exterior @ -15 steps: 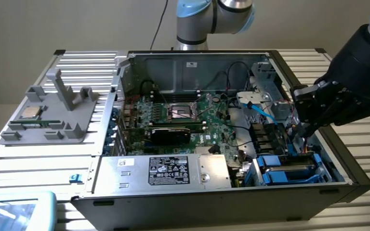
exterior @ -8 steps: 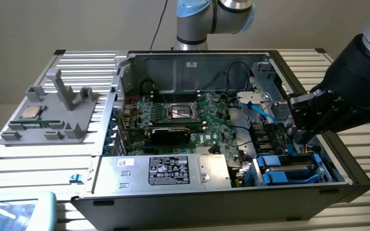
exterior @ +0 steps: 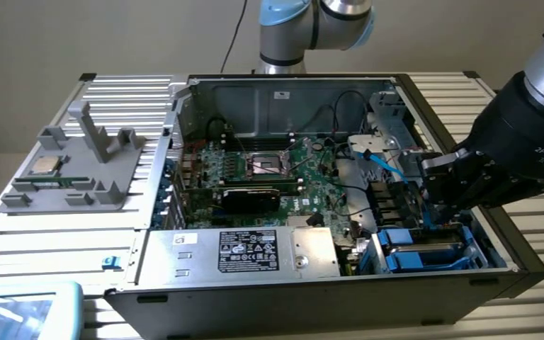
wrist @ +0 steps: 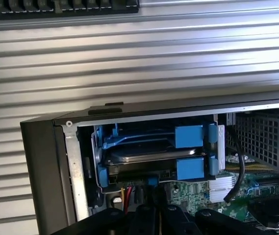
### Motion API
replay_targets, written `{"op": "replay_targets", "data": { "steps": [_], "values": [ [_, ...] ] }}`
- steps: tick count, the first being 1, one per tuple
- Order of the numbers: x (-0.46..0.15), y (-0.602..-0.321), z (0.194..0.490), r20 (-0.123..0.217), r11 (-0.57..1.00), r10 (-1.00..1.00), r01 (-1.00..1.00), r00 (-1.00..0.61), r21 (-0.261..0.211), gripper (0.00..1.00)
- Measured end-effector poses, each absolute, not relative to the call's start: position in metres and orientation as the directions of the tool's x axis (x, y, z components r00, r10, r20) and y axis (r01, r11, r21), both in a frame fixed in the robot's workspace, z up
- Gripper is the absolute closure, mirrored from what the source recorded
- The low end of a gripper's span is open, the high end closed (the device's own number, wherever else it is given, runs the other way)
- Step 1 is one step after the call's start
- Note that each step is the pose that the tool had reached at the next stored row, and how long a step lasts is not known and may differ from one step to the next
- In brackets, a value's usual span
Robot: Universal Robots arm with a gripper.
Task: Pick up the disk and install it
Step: 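Insert the second disk wire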
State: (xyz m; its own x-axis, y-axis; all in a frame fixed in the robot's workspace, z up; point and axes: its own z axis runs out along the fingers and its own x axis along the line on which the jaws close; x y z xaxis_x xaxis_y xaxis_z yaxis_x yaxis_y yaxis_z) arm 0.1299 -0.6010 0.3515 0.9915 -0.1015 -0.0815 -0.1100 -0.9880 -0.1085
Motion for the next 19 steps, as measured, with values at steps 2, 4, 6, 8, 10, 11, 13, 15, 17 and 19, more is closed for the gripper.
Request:
{"op": "replay_targets", "data": {
  "steps": [2,4,6,8,10,11,13,15,17,19],
  "values": [
    [0.128,-0.602,0.349,-0.082,-0.988,-0.101,-0.110,0.991,-0.109,0.89],
    [0.128,-0.602,0.346,-0.082,-0.988,-0.101,-0.110,0.991,-0.109,0.89],
    [0.128,-0.602,0.344,-0.082,-0.988,-0.101,-0.110,0.991,-0.110,0.89],
    [0.128,-0.602,0.343,-0.084,-0.988,-0.101,-0.110,0.991,-0.110,0.89],
    [0.128,-0.602,0.342,-0.086,-0.988,-0.101,-0.111,0.991,-0.110,0.89],
    [0.128,-0.602,0.341,-0.088,-0.988,-0.101,-0.111,0.991,-0.110,0.89],
    [0.128,-0.602,0.340,-0.090,-0.988,-0.101,-0.111,0.991,-0.110,0.89],
    [0.128,-0.602,0.339,-0.091,-0.988,-0.101,-0.111,0.991,-0.110,0.89],
    [0.128,-0.602,0.339,-0.091,-0.988,-0.101,-0.111,0.991,-0.112,0.89],
    [0.128,-0.602,0.346,-0.091,-0.987,-0.101,-0.111,0.991,-0.113,0.89]
  ]
}}
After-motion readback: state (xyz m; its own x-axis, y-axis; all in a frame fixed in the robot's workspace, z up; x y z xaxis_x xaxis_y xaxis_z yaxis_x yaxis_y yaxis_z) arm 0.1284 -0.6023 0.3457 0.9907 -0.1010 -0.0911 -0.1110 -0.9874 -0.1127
